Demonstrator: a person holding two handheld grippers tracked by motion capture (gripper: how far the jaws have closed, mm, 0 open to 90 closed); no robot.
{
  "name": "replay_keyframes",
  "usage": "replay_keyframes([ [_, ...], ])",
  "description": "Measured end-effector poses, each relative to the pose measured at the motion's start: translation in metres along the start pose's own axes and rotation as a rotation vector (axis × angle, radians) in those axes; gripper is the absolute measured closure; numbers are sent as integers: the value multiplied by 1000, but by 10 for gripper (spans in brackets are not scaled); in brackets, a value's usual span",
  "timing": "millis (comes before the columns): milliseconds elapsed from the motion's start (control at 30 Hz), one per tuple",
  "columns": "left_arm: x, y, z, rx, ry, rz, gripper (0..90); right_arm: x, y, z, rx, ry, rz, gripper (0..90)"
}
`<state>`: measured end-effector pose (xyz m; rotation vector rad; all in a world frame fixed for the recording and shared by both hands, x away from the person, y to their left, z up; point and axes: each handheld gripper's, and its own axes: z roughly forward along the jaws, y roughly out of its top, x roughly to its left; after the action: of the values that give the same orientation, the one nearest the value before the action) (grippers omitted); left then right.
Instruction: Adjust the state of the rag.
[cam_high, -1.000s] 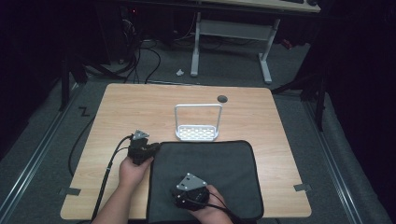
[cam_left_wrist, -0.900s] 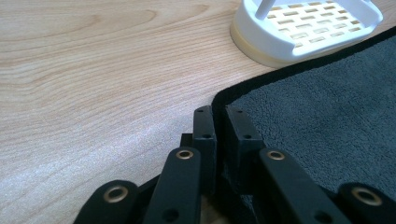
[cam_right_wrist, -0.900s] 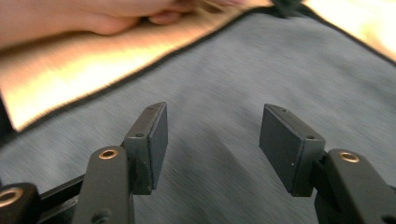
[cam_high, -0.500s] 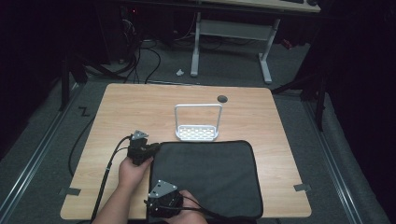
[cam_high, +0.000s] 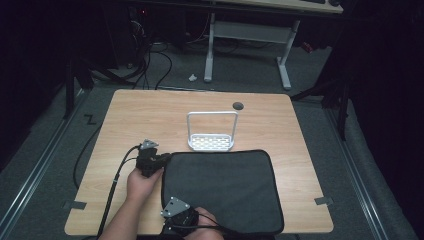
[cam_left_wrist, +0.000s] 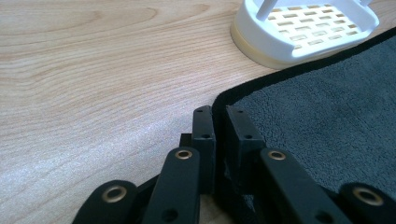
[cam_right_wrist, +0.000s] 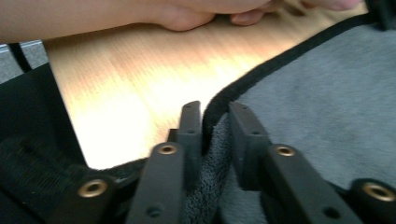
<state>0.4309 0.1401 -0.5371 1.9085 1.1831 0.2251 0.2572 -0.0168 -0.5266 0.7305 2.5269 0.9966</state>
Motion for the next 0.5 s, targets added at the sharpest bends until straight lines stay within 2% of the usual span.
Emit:
replay_keyframes([
  [300,2,0,0,-4,-6,-22,836,-6,0,-21,-73,-42,0,815],
  [400,3,0,-2,-13,-28,-21,839,-5,0,-28,-94,-57,-5,814],
  [500,6,0,-5,-36,-50,-59,844,-6,1,-34,-122,-66,-3,814],
])
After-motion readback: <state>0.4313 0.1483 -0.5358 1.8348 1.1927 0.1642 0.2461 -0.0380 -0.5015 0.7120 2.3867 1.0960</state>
